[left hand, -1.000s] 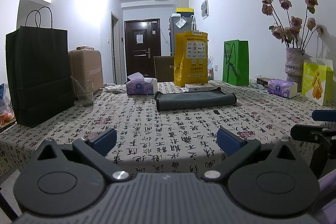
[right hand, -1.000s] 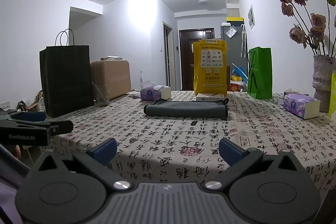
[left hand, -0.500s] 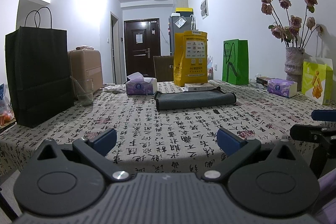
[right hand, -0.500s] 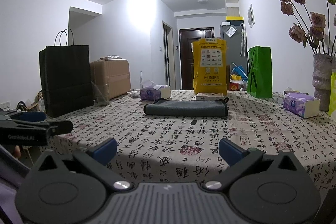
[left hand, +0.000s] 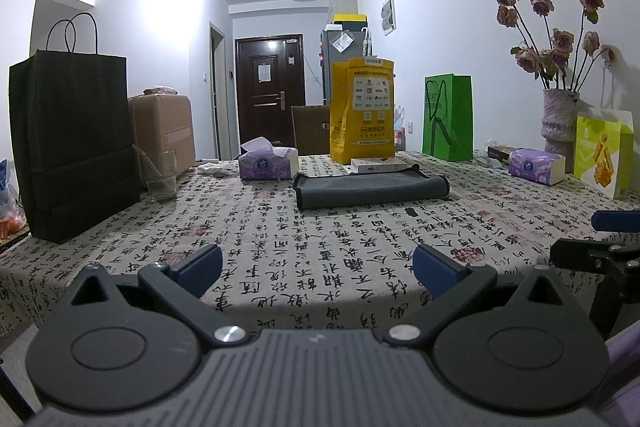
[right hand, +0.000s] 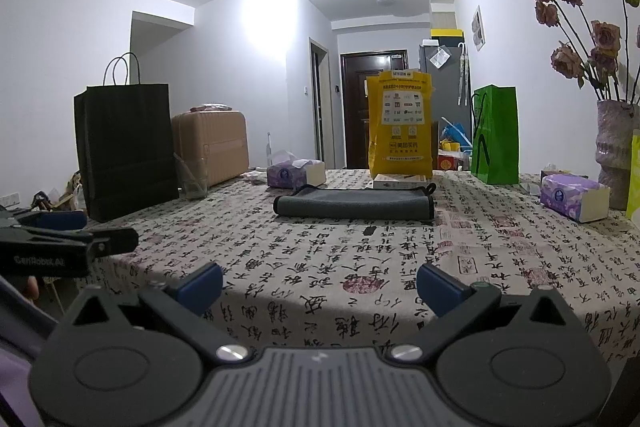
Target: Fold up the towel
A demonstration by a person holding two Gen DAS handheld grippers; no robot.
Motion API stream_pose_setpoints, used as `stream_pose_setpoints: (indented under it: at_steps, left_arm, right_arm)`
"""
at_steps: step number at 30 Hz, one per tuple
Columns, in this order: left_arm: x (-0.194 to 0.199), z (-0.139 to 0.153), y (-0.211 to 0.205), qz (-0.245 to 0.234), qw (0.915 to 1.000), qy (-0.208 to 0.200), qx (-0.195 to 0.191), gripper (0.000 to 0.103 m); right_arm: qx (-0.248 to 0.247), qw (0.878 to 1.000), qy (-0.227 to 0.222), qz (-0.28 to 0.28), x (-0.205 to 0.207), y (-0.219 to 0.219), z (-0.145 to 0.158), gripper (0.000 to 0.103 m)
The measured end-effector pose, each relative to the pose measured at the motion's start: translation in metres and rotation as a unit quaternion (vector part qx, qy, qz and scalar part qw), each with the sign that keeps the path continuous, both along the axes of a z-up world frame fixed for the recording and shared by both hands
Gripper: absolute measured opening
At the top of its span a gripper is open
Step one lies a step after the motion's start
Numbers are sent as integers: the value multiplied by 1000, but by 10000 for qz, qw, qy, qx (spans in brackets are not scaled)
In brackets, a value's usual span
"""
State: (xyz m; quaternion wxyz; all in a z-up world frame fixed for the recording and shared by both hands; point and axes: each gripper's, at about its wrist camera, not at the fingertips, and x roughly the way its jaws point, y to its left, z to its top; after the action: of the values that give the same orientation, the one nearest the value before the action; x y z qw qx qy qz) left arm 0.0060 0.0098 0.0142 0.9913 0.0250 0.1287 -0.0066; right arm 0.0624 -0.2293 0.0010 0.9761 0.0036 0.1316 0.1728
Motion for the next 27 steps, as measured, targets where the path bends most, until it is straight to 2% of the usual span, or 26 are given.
stream_pose_setpoints:
  at_steps: [27]
  left_arm:
    - [1, -2, -2, -15, 10000, 14, 19, 103]
  right_arm:
    - [5, 10000, 72, -3, 3, 1, -4, 103]
